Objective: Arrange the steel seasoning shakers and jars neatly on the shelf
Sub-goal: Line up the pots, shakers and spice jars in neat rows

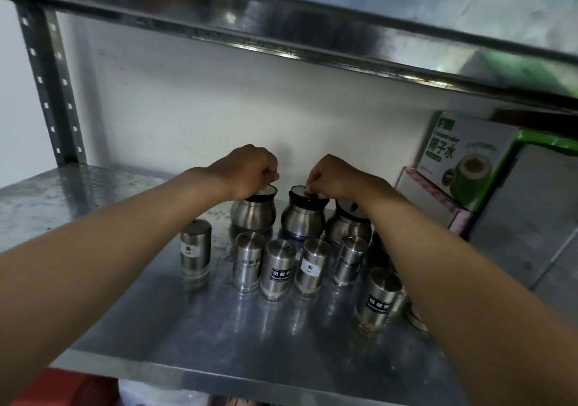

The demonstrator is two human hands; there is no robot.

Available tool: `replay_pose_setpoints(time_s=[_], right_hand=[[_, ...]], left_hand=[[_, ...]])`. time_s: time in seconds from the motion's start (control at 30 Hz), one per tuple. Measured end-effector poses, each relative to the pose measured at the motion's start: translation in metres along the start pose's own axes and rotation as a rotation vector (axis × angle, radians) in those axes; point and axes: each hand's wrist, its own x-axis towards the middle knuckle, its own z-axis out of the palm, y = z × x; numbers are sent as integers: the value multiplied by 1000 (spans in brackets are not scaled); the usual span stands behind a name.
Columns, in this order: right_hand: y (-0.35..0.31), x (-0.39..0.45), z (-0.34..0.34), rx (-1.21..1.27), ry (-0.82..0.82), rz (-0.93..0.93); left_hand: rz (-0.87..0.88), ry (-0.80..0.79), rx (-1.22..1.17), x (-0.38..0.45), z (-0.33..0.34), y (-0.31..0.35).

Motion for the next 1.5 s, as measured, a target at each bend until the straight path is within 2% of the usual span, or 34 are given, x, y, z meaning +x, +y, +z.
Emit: replay_pose_setpoints(time_s=[0.3,0.77,0.87,1.0,1.5], right_hand=[[2,2,-2,-53,-13,2],[9,1,0,-29,-3,-29],[8,-1,-3,-9,-19,-46],[6,-4,-1,12,-31,-77],[2,2,5,-44,0,6]], left_hand=[[25,-46,24,2,3,9],[56,-220,45,8,23,30],[71,-194,106,7,25,34],[144,-52,233,11,29,37],[83,-154,114,17,28,35]])
